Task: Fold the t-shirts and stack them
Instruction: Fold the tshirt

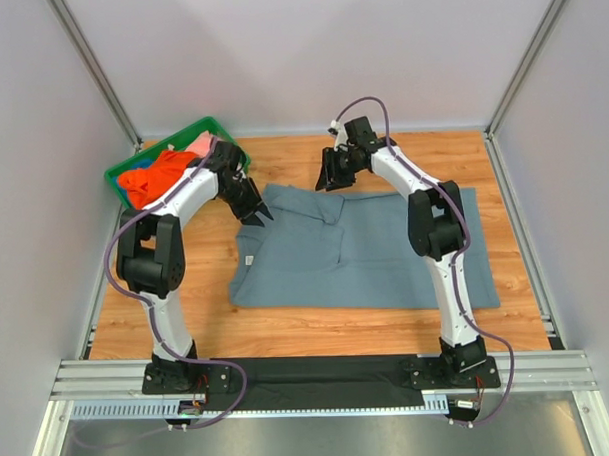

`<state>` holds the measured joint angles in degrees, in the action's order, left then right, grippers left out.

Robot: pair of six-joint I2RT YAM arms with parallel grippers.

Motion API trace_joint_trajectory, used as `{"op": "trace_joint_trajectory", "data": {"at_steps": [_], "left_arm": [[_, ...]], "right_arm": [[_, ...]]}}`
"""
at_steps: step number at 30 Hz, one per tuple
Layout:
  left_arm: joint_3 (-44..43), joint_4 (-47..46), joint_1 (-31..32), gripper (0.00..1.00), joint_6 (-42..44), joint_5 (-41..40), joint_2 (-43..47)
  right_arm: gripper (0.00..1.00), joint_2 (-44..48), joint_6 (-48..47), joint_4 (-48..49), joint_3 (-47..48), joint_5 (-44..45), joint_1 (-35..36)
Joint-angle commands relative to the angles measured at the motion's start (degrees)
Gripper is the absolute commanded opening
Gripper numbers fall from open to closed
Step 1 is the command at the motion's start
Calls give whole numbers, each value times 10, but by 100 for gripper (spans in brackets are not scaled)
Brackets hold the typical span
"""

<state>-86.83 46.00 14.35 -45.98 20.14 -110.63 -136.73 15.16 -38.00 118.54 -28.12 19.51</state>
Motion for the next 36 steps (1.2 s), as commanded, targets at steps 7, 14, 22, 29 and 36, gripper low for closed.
{"op": "trace_joint_trajectory", "data": {"at_steps": [7,14,22,29,36], "left_arm": [[35,-12,-17,41,8,32,35],[51,-32,-18,41,-10,48,30],[39,-22,-17,41,-12,35,44],[32,-13,-17,41,-7,25,49],[29,-2,-17,42,-13,7,59]], "right_arm": [[41,-9,-13,20,7,-43,20],[40,-14,-34,-5,7,-17,33],[39,-17,-74,-27,10,52,53],[35,-8,-87,-30,-2,91,57],[0,12,-73,-20,-24,87,60]]}}
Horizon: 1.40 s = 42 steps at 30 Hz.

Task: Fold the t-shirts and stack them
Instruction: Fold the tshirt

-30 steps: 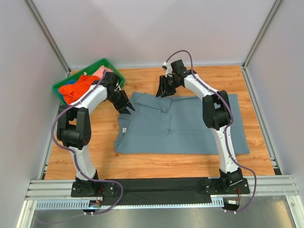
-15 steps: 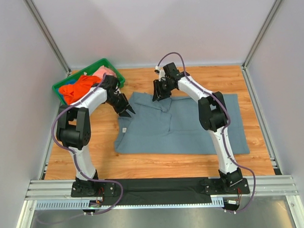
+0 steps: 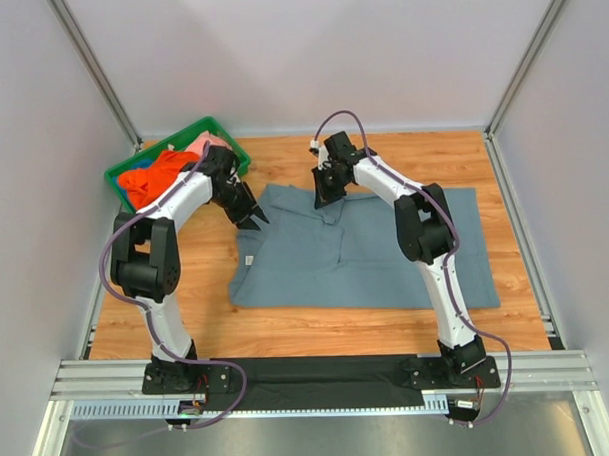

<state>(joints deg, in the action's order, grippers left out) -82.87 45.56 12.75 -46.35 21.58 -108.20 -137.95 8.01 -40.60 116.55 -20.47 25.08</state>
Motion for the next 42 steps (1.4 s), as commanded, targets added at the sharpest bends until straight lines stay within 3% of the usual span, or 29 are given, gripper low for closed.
{"op": "trace_joint_trajectory", "data": {"at_steps": [1,13,21,31,42], "left_arm": [[-9,-1,-1,42,-19,-5,36],[-97,23,-2,44,-87,-41,-10],[-20,-102,3,47,-216,-5,-24],[-107,-80,24,49,-234,-27,-102],[-101,-76,35,50,-270,-55,-112]], "right_arm": [[0,29,-1,7,-8,9,5],[0,88,-12,17,-53,40,55],[0,113,-4,35,-109,48,72],[0,112,3,43,-106,39,74],[0,113,9,46,-106,30,74]]}}
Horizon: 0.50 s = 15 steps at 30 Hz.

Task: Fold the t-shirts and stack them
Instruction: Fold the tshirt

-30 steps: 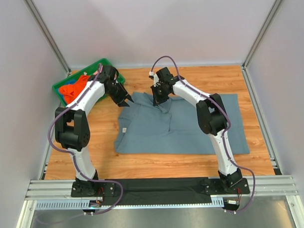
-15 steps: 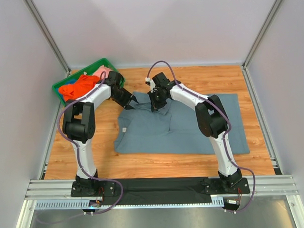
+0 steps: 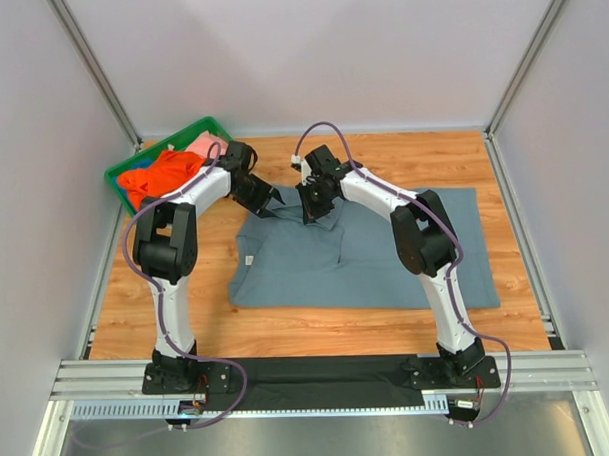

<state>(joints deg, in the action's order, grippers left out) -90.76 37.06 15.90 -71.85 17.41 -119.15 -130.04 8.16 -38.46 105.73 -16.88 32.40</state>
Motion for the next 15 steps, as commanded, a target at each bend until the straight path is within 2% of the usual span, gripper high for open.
{"op": "trace_joint_trajectory", "data": {"at_steps": [1,15], "left_arm": [[-23,14,4,50,-14,-18,-2],[-42,20,4,49,0,-43,-13]], "right_arm": [[0,34,9,24,2,-8,1],[0,39,9,28,-8,-11,1]]}}
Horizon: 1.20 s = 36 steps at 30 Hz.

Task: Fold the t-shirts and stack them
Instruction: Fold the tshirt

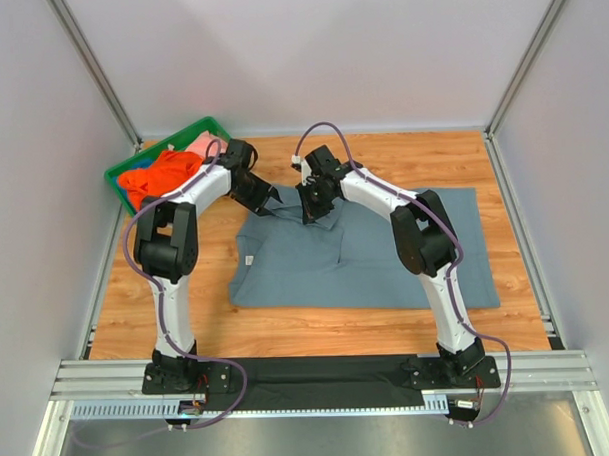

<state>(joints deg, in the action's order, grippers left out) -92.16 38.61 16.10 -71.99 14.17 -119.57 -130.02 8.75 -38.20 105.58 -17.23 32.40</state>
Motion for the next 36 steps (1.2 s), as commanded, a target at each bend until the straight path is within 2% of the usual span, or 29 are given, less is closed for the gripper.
{"op": "trace_joint_trajectory", "data": {"at_steps": [1,16,21,22,25,26,28,32,36], "left_arm": [[-29,8,3,48,3,-13,-10],[-28,13,3,47,12,-27,-16],[-28,1,3,38,11,-9,-27],[-28,-2,3,32,11,-7,-30],[-32,-9,4,22,11,-2,-31],[-35,-8,4,15,11,0,-30],[-50,1,4,7,24,-3,-30],[-67,29,3,1,44,-9,-20],[-71,37,-1,0,58,-13,-8]], "right_arm": [[0,39,3,25,-6,-8,1],[0,32,11,24,2,-4,1],[0,33,-3,16,4,0,1],[1,32,-5,15,6,4,1],[4,36,-11,3,13,10,1],[8,39,-14,-6,16,11,1],[16,63,-15,-11,14,28,-1],[32,123,32,4,-8,44,-30],[37,163,120,2,-22,106,-83]]}}
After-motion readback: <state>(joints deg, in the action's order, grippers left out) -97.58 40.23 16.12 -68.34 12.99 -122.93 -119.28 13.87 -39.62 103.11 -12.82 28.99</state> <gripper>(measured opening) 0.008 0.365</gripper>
